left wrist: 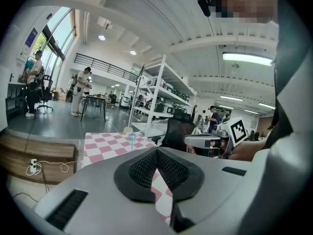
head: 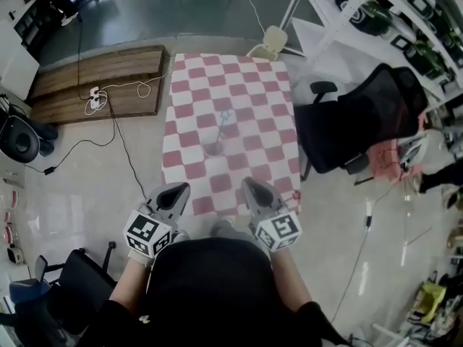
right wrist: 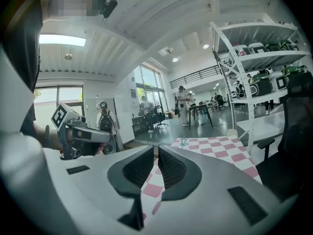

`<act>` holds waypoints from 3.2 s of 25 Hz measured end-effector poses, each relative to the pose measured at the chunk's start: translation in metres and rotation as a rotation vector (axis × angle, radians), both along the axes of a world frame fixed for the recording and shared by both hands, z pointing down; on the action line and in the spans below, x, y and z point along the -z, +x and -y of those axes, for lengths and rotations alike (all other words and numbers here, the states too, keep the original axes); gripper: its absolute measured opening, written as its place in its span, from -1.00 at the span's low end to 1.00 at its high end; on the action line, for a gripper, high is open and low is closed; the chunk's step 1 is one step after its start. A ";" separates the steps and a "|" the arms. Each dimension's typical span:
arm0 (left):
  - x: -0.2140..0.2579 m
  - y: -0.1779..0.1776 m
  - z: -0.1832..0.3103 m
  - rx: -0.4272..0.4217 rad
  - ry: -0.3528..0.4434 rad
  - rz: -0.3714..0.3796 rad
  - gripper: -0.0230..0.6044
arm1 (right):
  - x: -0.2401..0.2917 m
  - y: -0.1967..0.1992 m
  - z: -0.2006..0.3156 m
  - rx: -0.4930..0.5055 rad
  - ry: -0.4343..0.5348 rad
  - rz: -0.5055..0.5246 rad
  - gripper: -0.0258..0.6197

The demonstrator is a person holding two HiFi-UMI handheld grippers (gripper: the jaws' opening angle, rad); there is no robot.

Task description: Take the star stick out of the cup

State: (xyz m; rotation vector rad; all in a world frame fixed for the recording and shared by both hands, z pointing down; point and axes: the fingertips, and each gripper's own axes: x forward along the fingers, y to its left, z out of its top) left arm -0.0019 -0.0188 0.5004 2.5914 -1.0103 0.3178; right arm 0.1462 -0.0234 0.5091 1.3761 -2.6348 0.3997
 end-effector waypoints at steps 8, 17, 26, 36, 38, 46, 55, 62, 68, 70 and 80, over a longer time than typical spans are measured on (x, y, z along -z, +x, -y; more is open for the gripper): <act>0.002 0.036 0.036 0.098 -0.009 0.014 -0.80 | -0.006 0.033 0.050 0.090 -0.025 0.047 -0.80; -0.005 0.034 0.057 0.118 -0.045 0.009 -0.80 | -0.024 0.034 0.099 0.094 -0.076 0.022 -0.80; -0.006 -0.009 0.081 0.116 -0.056 0.010 -0.80 | -0.048 0.013 0.159 0.017 -0.139 0.010 -0.79; -0.023 -0.055 0.089 0.152 -0.100 0.036 -0.80 | -0.095 -0.016 0.207 0.015 -0.231 -0.042 -0.56; -0.026 -0.063 0.090 0.163 -0.103 0.041 -0.80 | -0.104 -0.022 0.213 0.015 -0.247 -0.045 -0.56; -0.035 -0.085 0.095 0.185 -0.128 0.060 -0.80 | -0.127 -0.029 0.233 -0.014 -0.288 -0.037 -0.63; -0.040 -0.089 0.096 0.186 -0.136 0.056 -0.80 | -0.125 -0.037 0.239 -0.007 -0.280 -0.028 -0.80; -0.034 -0.076 0.100 0.147 -0.120 0.040 -0.80 | -0.106 -0.045 0.231 0.018 -0.250 -0.055 -0.83; -0.026 -0.065 0.100 0.112 -0.104 0.020 -0.80 | -0.057 -0.047 0.214 0.024 -0.177 -0.047 -0.83; -0.023 -0.061 0.103 0.099 -0.096 0.013 -0.80 | -0.036 -0.046 0.208 0.023 -0.146 -0.045 -0.83; -0.001 -0.048 0.119 0.061 -0.047 -0.024 -0.80 | 0.076 -0.013 0.164 -0.017 0.035 -0.006 -0.83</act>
